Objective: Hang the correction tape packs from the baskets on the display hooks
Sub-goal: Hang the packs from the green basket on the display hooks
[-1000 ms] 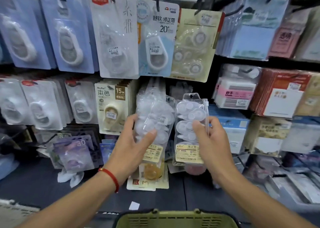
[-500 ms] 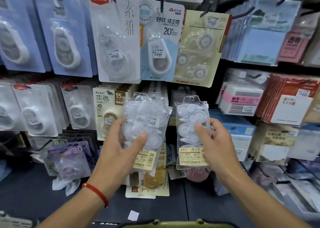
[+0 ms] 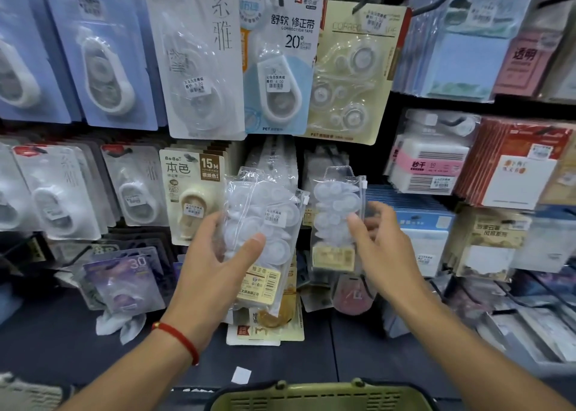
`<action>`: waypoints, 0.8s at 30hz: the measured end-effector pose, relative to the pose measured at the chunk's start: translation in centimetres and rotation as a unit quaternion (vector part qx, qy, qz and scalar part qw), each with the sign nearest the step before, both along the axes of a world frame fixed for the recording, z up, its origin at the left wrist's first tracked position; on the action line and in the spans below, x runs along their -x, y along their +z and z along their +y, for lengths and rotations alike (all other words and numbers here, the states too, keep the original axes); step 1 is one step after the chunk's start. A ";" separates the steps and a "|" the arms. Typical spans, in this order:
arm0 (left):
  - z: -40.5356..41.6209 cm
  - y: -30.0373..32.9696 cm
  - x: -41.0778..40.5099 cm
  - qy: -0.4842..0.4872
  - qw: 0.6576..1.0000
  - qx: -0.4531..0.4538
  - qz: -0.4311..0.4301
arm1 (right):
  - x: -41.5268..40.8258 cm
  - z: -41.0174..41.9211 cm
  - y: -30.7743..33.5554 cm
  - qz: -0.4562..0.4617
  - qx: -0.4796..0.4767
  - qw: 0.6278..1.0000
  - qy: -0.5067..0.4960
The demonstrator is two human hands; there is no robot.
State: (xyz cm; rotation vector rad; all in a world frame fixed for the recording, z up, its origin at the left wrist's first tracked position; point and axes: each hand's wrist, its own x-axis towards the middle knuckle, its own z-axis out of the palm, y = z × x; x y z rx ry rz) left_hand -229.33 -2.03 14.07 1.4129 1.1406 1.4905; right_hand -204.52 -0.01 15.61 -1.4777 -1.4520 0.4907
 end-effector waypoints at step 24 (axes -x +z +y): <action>0.0 -0.1 -3.1 0.022 0.999 0.032 -0.023 | 2.9 -3.2 -0.1 0.164 -0.050 0.985 0.032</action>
